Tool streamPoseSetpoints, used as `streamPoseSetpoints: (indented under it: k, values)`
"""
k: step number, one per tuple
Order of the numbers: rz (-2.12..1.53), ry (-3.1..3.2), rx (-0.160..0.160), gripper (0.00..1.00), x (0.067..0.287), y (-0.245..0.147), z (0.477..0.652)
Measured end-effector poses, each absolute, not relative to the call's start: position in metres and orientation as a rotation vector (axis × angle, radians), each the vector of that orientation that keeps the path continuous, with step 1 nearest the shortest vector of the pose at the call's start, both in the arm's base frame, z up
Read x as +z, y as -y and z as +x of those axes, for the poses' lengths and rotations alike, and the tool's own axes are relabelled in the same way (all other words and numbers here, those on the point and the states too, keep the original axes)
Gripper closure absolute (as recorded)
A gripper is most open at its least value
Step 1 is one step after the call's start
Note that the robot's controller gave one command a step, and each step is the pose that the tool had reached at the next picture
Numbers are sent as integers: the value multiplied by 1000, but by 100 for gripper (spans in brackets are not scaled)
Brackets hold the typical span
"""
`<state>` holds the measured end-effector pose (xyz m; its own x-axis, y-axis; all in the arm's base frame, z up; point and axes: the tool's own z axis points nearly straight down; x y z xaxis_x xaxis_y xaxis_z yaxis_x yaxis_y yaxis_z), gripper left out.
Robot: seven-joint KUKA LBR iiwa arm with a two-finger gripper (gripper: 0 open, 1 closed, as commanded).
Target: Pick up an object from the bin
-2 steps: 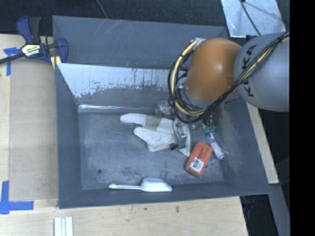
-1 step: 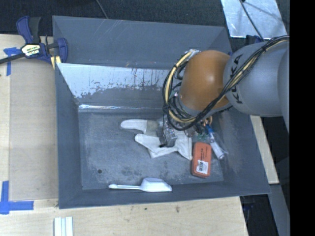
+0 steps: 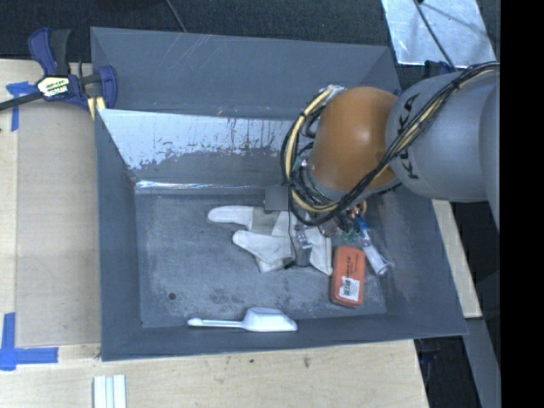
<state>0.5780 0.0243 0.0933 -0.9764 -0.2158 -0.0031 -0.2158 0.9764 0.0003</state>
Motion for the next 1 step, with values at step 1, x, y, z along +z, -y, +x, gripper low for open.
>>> streamPoseSetpoints:
  k: [1]
  values:
    - [-339, -3120, 1, 100, 93, -24, 578]
